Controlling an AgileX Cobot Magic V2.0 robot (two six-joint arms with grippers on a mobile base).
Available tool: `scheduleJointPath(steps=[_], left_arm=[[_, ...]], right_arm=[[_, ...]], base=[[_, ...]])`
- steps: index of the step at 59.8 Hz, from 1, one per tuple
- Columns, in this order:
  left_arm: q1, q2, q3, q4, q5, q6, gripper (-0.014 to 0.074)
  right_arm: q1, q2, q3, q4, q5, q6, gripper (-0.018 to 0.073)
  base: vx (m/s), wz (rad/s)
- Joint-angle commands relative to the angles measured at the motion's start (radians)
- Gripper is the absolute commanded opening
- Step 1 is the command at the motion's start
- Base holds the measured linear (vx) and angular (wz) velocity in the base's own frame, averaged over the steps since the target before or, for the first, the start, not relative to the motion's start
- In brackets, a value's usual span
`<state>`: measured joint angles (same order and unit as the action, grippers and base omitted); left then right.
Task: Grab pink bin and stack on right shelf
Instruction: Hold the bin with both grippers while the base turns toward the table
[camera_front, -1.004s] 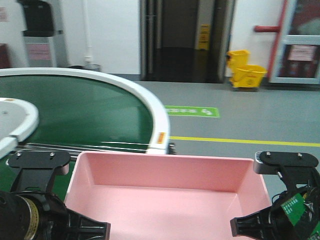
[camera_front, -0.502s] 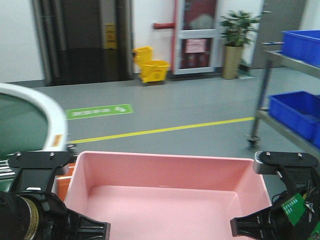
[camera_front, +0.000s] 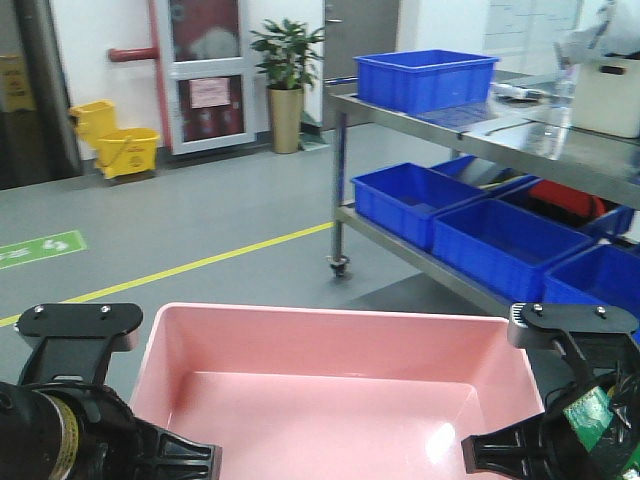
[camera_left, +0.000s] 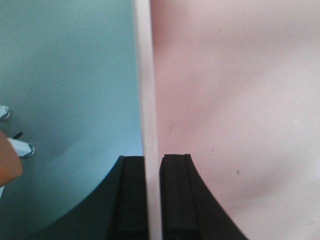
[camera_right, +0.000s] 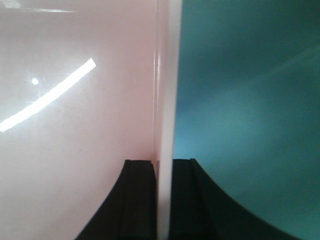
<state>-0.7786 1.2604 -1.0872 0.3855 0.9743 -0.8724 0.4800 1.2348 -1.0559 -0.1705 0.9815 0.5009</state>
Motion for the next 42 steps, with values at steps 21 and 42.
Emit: scheduleJointPath(steps=[21,42], left_arm=[[-0.009,-0.033,-0.033,0.035,-0.062,-0.003,0.0041],[-0.009,-0.033,-0.033,0.035,-0.062,-0.003,0.0041]], right_arm=[[-0.003,-0.025,-0.029,-0.043,-0.046,-0.006,0.0084],[-0.003,-0.025,-0.029,-0.041,-0.046,-0.006,0.0084]], base=[[0.16,-0.31],[0.25,-0.02]])
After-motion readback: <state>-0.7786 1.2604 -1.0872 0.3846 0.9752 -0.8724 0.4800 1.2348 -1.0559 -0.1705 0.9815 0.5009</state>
